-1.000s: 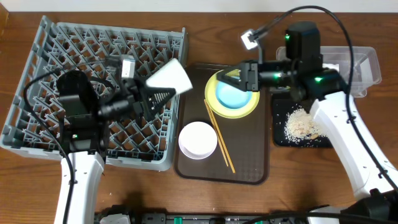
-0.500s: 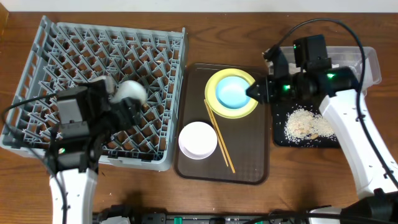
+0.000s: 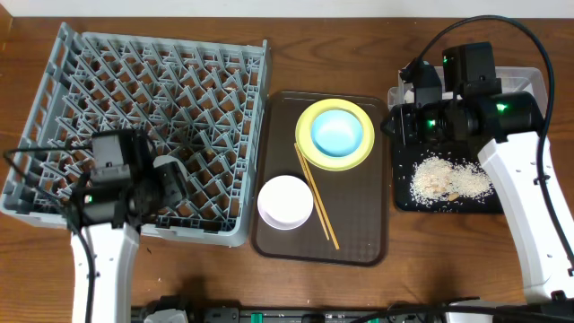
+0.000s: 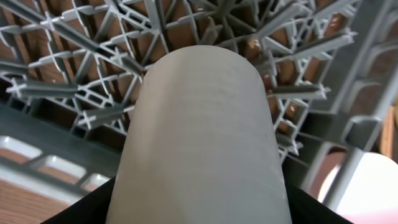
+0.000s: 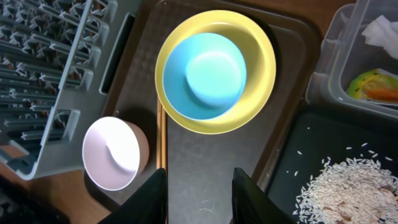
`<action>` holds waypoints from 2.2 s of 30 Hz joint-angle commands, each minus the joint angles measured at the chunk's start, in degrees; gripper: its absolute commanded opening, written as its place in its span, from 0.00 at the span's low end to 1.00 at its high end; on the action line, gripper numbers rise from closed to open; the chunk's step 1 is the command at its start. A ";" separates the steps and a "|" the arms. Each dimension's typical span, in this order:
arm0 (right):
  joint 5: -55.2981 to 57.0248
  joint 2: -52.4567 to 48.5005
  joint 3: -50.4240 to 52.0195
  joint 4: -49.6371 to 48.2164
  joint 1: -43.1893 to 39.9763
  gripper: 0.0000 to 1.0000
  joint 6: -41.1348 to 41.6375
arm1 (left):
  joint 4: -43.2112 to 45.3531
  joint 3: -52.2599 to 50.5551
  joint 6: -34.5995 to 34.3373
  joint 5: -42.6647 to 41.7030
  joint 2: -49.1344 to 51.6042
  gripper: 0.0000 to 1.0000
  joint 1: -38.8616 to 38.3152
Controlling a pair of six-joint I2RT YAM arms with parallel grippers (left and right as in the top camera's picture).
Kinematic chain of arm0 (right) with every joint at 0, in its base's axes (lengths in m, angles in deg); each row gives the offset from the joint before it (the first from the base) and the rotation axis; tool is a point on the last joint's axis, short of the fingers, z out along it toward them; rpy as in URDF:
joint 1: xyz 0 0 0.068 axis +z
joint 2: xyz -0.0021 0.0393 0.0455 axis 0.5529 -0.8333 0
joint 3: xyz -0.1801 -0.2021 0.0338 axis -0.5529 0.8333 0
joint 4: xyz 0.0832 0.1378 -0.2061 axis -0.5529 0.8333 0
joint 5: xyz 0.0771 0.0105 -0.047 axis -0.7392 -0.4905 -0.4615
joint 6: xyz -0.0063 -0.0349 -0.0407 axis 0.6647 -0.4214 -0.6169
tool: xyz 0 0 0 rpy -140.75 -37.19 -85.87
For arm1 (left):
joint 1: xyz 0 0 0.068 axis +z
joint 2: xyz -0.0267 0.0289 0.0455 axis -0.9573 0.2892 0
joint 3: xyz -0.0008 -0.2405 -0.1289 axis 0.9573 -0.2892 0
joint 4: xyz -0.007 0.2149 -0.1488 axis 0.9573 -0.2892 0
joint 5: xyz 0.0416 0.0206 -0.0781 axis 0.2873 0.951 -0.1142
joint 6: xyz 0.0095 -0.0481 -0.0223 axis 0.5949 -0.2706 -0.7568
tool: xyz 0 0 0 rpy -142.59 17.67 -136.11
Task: Sort waste into correct bins and load items into the dishwasher
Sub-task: 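Place the white cup upside down in the dish rack with the left gripper, then grasp the pink-white bowl on the tray with the left gripper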
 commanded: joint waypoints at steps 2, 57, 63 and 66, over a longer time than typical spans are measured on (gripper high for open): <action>0.63 0.57 -1.03 0.68 -0.24 0.32 -1.11 | 2.29 0.61 0.92 1.38 4.66 0.42 0.24; 2.56 1.05 -1.01 4.70 -9.70 0.68 4.48 | 19.67 4.76 -1.36 -2.84 35.85 0.49 -52.06; 2.54 1.05 -1.01 4.74 -9.70 0.67 4.50 | 19.67 4.76 -1.36 -3.72 36.30 0.29 -52.06; 2.54 1.05 -1.01 4.79 -9.70 0.67 4.50 | 19.65 4.63 -1.36 -3.74 36.35 0.22 -52.06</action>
